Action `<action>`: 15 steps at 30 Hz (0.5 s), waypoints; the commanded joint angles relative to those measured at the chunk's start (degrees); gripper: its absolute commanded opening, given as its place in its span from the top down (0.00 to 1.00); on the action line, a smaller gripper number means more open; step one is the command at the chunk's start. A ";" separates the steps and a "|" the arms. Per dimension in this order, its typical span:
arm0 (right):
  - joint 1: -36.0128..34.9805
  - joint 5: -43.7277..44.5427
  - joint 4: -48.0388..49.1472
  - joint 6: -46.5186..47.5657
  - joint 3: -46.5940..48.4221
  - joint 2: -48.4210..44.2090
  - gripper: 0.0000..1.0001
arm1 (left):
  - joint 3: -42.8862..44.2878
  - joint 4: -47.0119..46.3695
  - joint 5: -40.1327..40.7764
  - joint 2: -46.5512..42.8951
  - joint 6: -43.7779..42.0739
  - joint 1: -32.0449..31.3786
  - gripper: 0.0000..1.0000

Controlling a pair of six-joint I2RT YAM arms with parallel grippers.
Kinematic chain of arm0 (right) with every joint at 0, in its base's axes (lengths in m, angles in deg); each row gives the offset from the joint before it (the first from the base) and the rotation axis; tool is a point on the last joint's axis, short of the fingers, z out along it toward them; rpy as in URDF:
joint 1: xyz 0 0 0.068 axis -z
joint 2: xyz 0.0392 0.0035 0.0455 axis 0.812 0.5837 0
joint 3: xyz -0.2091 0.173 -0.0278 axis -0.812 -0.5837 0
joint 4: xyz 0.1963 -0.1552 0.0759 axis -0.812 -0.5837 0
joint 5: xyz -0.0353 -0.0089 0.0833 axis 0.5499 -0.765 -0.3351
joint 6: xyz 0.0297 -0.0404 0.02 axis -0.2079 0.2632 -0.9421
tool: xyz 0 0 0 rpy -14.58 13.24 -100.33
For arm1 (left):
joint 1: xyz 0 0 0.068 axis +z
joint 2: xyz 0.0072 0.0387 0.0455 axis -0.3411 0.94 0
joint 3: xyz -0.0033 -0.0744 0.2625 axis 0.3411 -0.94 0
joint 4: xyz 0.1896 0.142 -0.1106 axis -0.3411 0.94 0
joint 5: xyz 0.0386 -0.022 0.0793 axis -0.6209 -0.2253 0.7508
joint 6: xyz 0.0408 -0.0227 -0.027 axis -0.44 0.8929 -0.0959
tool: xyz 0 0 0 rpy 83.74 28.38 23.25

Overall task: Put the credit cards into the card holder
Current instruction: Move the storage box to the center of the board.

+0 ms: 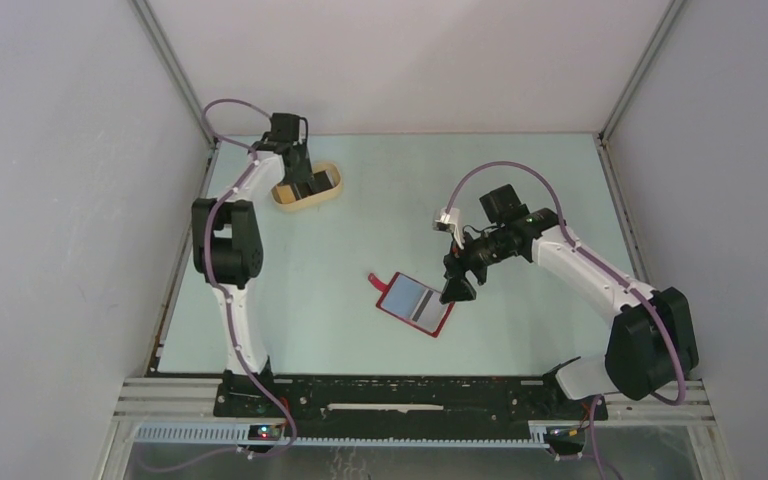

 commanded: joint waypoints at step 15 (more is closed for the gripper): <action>0.87 -0.26 0.66 -0.90 2.69 2.09 0.17 | 8.03 4.18 -7.20 4.10 -1.92 1.34 0.54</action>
